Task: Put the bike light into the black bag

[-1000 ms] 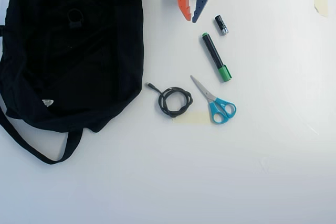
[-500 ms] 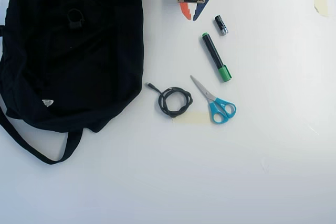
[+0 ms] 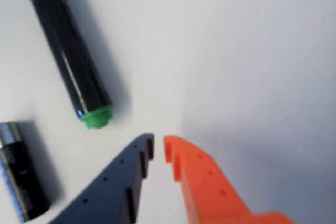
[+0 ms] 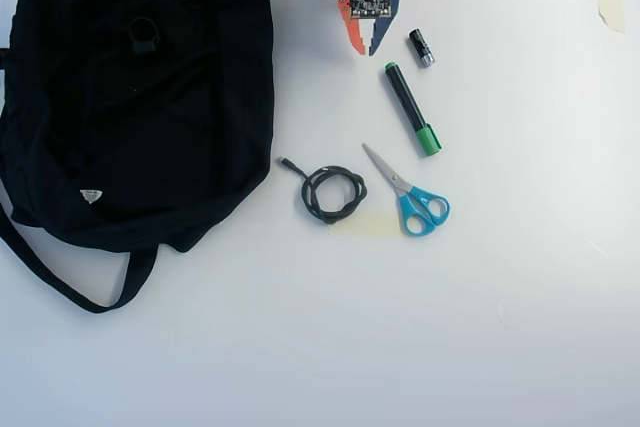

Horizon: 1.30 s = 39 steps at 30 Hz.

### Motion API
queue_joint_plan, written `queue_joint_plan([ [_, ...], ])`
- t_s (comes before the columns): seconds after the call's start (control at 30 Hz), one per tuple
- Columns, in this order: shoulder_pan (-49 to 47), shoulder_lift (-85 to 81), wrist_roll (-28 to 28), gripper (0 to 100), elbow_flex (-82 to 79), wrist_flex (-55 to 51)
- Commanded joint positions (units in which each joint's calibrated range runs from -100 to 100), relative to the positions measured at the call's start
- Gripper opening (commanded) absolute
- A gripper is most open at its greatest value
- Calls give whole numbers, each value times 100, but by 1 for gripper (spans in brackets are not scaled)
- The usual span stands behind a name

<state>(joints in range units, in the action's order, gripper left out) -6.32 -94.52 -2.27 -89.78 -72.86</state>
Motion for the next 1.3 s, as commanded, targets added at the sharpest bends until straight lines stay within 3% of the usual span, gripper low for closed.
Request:
queue_joint_plan([
  [0.0,-26,-540,-14,2,-896,-9],
  [1.27,26,-506,-19,2,-950,-18],
])
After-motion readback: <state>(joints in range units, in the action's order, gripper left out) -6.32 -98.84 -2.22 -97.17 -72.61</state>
